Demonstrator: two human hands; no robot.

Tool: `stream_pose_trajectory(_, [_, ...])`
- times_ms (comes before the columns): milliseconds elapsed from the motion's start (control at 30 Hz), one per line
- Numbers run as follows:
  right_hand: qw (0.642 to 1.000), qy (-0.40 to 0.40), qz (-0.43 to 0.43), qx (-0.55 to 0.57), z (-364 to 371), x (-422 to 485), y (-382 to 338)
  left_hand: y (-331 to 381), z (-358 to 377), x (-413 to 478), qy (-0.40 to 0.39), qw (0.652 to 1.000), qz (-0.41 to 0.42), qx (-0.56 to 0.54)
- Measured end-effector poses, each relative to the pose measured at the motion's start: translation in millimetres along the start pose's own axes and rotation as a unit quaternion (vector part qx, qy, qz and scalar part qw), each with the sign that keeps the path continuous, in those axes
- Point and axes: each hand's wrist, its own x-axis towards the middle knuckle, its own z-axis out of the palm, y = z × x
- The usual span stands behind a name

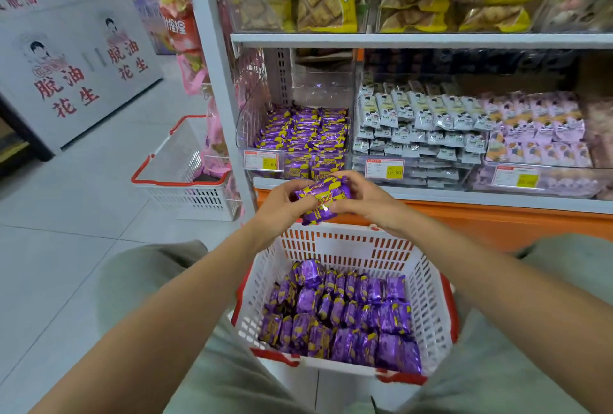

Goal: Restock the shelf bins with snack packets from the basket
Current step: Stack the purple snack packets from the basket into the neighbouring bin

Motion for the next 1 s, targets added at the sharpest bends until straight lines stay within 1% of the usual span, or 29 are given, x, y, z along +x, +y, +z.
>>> stream_pose_trajectory(100, [0.999, 0.02, 0.005, -0.039, -0.9, 5.4, -12.6, 7.5, -9.5, 4.6, 0.003, 1.0, 0.017, 0.004])
stream_pose_trajectory(200, [0.997, 0.04, -0.021, -0.061, -4.5, 12.4, -23.3, 16.4, -15.1, 11.4, -0.009, 0.999, 0.038, -0.008])
stream_pose_trajectory(367, [0.994, 0.035, -0.056, -0.083, -18.6, 28.2, -42.4, 39.5, -27.0, 32.2, 0.003, 0.999, 0.05, 0.019])
stream_pose_trajectory(433, [0.99, 0.033, -0.073, -0.112, -25.2, 34.3, -53.2, 51.1, -29.9, 42.6, 0.005, 0.998, 0.046, 0.044])
stream_pose_trajectory(533, [0.977, 0.029, -0.115, -0.175, -37.8, 44.9, -68.5, 63.9, -33.5, 64.4, 0.009, 0.997, 0.05, 0.051])
stream_pose_trajectory(600, [0.953, 0.061, -0.165, -0.245, -49.9, 53.1, -81.9, 70.1, -36.0, 80.6, 0.029, 0.996, 0.048, 0.065])
stream_pose_trajectory(667, [0.904, 0.109, -0.209, -0.357, -66.3, 64.9, -91.7, 75.5, -37.3, 95.0, 0.051, 0.995, 0.039, 0.079])
stream_pose_trajectory(733, [0.844, 0.143, -0.205, -0.475, -83.9, 79.3, -97.2, 78.0, -40.9, 111.6, 0.072, 0.99, 0.031, 0.118])
stream_pose_trajectory(800, [0.805, 0.134, -0.158, -0.556, -98.6, 93.5, -99.0, 78.3, -44.1, 130.9, 0.076, 0.984, 0.025, 0.159])
stream_pose_trajectory(900, [0.781, 0.095, -0.072, -0.613, -111.5, 107.7, -97.4, 75.5, -44.3, 160.3, 0.076, 0.974, 0.025, 0.212])
stream_pose_trajectory(1000, [0.771, 0.064, -0.034, -0.632, -113.0, 112.2, -91.0, 69.3, -40.5, 186.6, 0.06, 0.97, 0.028, 0.235])
